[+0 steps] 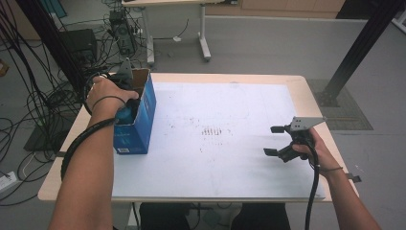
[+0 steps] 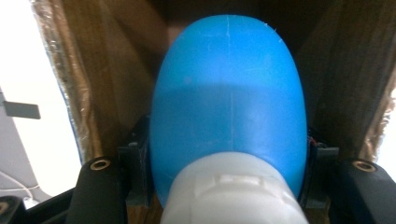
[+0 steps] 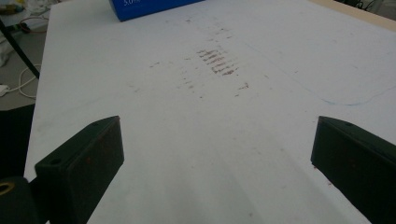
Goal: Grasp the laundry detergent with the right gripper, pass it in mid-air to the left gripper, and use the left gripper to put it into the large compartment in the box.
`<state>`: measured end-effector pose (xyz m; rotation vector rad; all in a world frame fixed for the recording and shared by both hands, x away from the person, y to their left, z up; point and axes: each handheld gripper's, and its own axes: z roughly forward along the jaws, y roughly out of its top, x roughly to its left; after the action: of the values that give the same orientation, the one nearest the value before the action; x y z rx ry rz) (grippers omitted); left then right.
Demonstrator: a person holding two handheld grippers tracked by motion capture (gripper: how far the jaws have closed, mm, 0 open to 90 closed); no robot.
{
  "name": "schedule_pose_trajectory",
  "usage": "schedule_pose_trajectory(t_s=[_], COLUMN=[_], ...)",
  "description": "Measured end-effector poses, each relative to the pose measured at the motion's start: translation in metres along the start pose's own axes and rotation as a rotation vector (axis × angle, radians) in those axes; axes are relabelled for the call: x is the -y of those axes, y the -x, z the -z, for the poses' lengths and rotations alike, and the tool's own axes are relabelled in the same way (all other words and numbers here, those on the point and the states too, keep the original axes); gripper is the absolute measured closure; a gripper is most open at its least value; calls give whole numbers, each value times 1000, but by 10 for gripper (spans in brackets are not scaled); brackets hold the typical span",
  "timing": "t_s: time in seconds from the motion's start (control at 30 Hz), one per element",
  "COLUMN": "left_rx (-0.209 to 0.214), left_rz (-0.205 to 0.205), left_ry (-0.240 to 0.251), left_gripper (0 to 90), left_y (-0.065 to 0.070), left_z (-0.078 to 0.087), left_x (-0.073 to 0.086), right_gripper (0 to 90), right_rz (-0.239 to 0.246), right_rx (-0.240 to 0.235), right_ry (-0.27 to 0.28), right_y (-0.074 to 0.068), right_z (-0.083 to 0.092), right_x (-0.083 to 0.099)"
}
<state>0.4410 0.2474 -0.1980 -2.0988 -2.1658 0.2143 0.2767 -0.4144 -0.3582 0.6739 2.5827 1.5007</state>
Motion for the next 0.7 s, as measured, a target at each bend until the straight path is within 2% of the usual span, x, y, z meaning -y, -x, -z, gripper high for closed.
schedule_pose_trajectory(t_s=[0.37,0.5,0.7], left_rx=[-4,12,9], left_rz=[6,8,6], left_ry=[5,14,23], left_gripper=[351,350,353], left_y=[0,-3,0], left_z=[3,7,18], left_x=[1,3,6], right_gripper=[25,25,25], right_rz=[-2,-2,1], right_rx=[-3,-4,-4], right_ry=[-4,-5,1], right_y=[1,1,1], right_z=[-2,-2,-1], right_x=[-1,-2,-2])
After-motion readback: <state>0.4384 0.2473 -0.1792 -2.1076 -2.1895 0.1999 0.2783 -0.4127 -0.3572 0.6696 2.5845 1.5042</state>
